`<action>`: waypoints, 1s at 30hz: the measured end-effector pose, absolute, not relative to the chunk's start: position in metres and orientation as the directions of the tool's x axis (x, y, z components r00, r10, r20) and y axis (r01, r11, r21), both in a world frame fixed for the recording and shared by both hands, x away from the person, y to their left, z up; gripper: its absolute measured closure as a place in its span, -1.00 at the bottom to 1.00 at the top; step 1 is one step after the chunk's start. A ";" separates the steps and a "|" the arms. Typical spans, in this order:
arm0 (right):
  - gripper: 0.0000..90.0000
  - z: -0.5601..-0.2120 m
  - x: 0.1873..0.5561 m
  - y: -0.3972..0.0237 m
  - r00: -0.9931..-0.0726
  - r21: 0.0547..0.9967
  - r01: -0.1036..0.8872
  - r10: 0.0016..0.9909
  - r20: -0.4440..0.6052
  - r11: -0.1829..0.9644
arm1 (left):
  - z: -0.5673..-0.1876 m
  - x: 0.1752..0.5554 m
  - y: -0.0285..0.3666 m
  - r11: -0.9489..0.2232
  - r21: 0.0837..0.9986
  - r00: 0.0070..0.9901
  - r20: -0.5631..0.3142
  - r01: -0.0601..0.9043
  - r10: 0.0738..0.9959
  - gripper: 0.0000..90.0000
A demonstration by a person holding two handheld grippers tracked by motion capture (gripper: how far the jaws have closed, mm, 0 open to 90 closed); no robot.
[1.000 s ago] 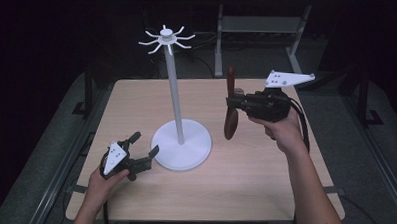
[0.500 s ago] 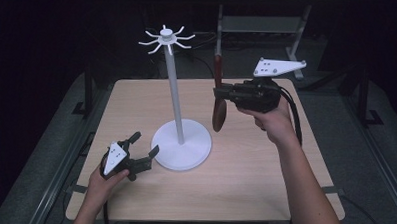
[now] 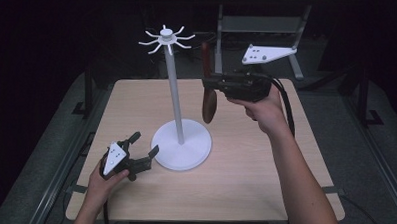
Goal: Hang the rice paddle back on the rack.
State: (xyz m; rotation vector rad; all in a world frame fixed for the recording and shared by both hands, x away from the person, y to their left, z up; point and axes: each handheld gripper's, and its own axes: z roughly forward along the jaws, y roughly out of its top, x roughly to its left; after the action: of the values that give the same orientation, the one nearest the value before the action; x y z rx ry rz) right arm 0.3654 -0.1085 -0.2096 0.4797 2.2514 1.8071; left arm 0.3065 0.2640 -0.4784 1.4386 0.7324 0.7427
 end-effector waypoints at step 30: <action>0.73 -0.205 0.385 -0.069 -0.923 0.962 0.121 0.385 0.018 0.246 | -0.479 0.307 0.263 0.008 1.000 0.577 -0.007 0.001 0.817 -0.72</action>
State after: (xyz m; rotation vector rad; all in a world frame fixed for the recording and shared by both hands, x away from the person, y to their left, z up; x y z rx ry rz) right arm 0.3846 -0.0689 -0.2053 0.4747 2.2946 1.7397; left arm 0.3068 0.2631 -0.4787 1.4327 0.7489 0.7410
